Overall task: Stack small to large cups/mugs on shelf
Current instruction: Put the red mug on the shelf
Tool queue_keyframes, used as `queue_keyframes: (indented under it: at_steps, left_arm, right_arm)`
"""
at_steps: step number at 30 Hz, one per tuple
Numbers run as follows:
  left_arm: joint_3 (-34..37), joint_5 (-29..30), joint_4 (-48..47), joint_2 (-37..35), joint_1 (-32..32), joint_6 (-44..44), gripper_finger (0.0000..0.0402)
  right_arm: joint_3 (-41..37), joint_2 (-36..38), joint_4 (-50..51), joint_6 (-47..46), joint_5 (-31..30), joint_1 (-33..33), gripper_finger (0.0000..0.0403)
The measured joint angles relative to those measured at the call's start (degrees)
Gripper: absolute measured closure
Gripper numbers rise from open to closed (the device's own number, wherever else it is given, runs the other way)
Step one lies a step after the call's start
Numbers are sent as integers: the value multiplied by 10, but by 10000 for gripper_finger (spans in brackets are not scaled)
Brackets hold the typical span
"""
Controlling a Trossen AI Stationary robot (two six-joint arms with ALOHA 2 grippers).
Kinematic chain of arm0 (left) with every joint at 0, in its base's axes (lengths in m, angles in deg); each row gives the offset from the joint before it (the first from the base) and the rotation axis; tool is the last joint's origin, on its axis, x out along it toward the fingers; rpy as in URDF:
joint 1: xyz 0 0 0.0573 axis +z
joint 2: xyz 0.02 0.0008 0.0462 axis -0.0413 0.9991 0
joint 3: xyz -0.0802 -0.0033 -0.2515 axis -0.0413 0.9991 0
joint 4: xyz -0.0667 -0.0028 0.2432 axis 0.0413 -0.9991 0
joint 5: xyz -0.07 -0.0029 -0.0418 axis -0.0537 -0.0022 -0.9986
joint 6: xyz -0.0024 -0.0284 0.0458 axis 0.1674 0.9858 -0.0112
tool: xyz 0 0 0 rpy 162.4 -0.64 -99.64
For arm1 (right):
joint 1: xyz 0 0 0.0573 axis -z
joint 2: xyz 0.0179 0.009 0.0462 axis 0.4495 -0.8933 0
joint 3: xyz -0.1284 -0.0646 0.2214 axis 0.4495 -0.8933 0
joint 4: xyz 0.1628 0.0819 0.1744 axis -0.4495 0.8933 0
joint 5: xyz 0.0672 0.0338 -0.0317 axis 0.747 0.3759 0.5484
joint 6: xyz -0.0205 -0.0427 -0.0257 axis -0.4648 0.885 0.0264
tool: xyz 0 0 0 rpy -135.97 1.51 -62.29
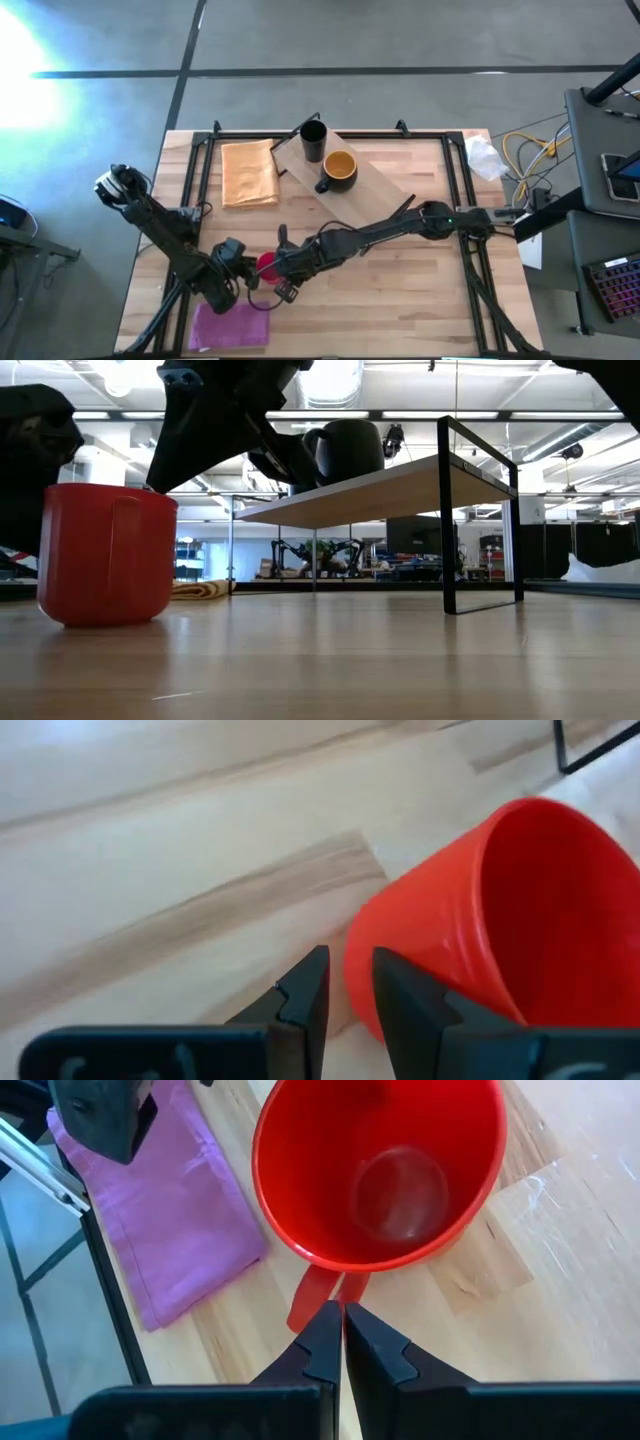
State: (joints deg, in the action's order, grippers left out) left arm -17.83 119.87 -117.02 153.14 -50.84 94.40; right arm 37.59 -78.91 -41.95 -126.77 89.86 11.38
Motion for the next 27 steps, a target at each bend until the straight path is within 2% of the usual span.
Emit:
queue_keyframes:
  at_steps: [4,10,16,20,27]
  left_arm:
    - [-4,-2,7,-3,7,-43,336]
    - [-7,-72,7,-31,-9,-74,336]
    - [-7,-62,29,-64,-16,-80,336]
    - [-6,-28,46,-61,-12,-100,336]
    - [2,-26,43,-46,7,-106,336]
  right_arm:
    - [0,0,1,0,0,0,394]
    - [-1,9,35,4,-17,0,394]
    - [-1,16,51,8,-40,2,394]
    - [-1,16,51,7,-43,3,394]
    - [-1,12,51,6,-33,6,394]
